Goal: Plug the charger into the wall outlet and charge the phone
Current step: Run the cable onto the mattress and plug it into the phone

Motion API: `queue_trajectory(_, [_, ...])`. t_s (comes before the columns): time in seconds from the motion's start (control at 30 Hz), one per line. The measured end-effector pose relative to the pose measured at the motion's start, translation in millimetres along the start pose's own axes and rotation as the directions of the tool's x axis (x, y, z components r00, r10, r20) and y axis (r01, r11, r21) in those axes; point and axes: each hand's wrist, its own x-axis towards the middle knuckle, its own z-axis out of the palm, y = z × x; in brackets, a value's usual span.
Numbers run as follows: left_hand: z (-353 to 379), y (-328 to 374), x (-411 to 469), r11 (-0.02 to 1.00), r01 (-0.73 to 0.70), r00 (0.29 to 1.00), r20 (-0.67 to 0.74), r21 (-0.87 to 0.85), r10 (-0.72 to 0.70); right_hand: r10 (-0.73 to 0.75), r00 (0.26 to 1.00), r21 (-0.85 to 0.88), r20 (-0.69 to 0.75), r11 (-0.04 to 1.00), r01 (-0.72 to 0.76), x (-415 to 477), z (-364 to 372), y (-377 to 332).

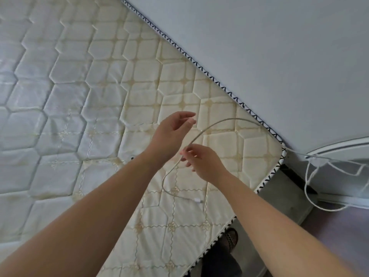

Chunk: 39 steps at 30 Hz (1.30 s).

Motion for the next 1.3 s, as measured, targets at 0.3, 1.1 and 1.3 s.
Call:
queue_trajectory(0.3, [-61, -143, -2, 0.956, 0.224, 0.971, -0.131, 0.192, -0.201, 0.593, 0.804, 0.546, -0.043, 0.688, -0.478, 98, 10, 45])
queue_trajectory(1.1, [-97, -265, -39, 0.601, 0.469, 0.873, -0.443, 0.647, -0.204, -0.01, 1.0, -0.295, -0.018, 0.955, 0.004, 106, 118, 94])
queue_trajectory(1.3, [-100, -265, -44, 0.666, 0.569, 0.8, -0.513, 0.483, -0.311, 0.142, 0.964, -0.778, 0.224, 0.622, 0.089, 77, 127, 116])
